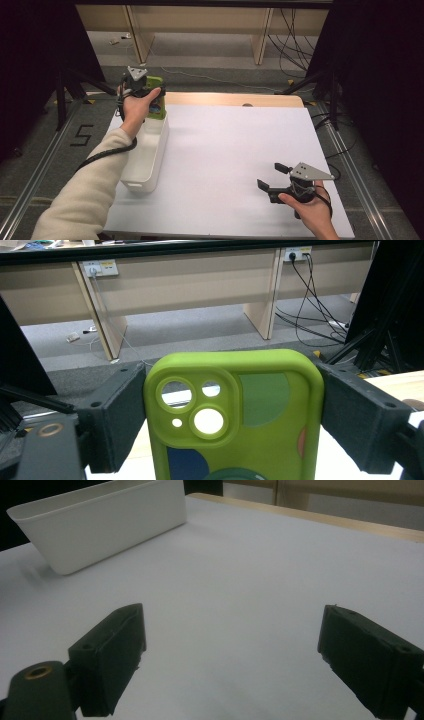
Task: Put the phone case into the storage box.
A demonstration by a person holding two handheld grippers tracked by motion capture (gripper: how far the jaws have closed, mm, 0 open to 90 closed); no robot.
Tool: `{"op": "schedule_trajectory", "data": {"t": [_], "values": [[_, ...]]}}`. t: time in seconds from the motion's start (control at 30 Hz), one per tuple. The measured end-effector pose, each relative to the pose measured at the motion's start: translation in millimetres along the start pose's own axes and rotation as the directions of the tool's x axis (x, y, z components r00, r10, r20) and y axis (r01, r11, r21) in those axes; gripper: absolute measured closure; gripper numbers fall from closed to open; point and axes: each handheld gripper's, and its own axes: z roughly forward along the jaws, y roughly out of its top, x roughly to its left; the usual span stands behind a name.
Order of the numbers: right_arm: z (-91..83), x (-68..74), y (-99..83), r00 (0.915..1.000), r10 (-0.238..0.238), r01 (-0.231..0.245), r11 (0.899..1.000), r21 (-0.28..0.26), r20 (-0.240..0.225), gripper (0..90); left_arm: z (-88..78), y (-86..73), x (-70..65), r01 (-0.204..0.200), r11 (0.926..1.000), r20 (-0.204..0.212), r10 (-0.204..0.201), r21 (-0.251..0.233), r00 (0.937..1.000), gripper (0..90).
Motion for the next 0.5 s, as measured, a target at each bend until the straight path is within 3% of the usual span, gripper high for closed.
{"op": "schedule_trajectory", "data": {"t": [0.5], "values": [[-0.1,0.1,-0.1,1.0,0.001,-0.001,1.0,0.002,-0.001,13.0,1.7,-0.7,-0.2,-0.002,1.0,-0.002,0.002,0.002,1.0,16.0]]}}
